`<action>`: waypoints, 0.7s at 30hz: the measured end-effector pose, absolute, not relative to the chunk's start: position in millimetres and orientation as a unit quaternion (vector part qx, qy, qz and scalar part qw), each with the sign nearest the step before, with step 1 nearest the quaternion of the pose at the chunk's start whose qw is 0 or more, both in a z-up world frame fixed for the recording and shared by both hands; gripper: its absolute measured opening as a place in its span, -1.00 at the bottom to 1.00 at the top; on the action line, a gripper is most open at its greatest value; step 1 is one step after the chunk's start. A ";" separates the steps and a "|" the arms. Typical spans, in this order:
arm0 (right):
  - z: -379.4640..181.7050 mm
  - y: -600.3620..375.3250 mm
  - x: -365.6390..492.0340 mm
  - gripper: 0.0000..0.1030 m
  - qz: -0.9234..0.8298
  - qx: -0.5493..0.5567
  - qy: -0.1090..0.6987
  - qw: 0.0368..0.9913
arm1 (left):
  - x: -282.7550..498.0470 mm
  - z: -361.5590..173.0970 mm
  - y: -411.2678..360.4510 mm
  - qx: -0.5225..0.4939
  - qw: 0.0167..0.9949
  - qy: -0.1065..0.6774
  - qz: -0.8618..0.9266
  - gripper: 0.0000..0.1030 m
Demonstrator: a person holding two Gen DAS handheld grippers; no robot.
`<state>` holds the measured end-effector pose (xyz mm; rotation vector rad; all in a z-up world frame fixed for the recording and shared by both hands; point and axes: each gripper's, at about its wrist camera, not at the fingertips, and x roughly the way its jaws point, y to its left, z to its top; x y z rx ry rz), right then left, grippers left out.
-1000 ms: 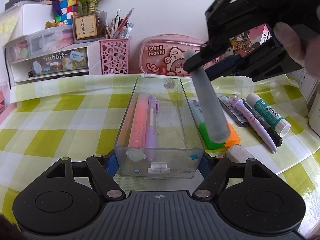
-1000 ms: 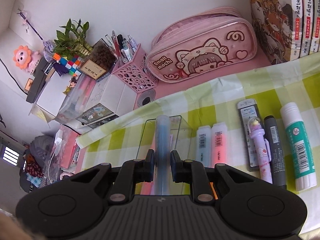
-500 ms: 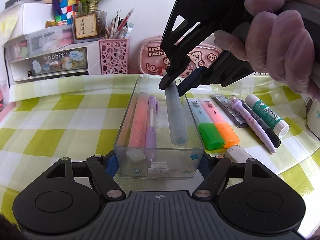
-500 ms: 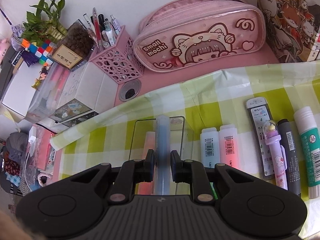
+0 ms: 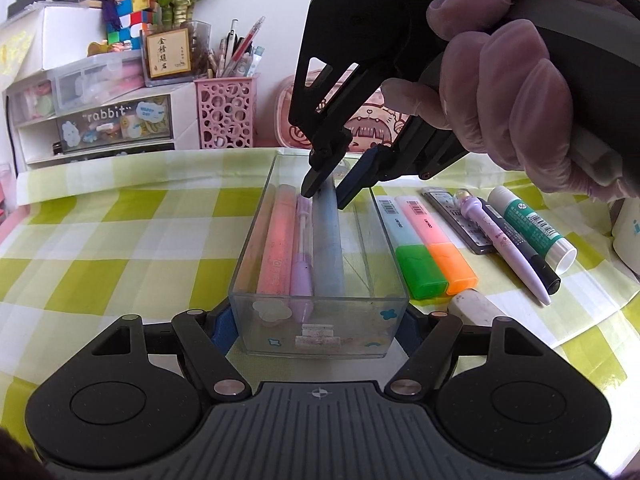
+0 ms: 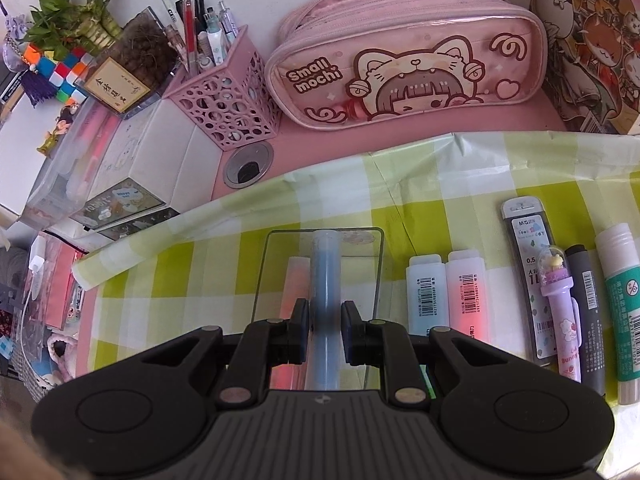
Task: Organize stationery
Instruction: 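Place the light-blue highlighter into the clear box and release it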
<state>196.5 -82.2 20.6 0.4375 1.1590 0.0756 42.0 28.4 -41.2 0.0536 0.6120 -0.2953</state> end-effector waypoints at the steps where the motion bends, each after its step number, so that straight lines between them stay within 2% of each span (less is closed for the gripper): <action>1: 20.6 -82.3 196.6 -0.45 0.036 0.206 0.544 0.813 | 42.0 -41.2 28.3 0.027 0.942 0.300 -0.145 0.43; 3: 21.2 -81.8 197.3 -0.44 0.039 0.205 0.546 0.811 | 42.0 -41.3 28.3 0.026 0.942 0.300 -0.145 0.43; 10: 32.5 -90.3 187.4 -0.22 0.097 0.223 0.530 0.813 | 41.9 -41.1 28.3 0.026 0.942 0.300 -0.145 0.43; 21: 52.7 -150.5 130.8 0.05 0.093 0.212 0.444 0.865 | 40.9 -40.4 28.5 0.020 0.945 0.296 -0.136 0.42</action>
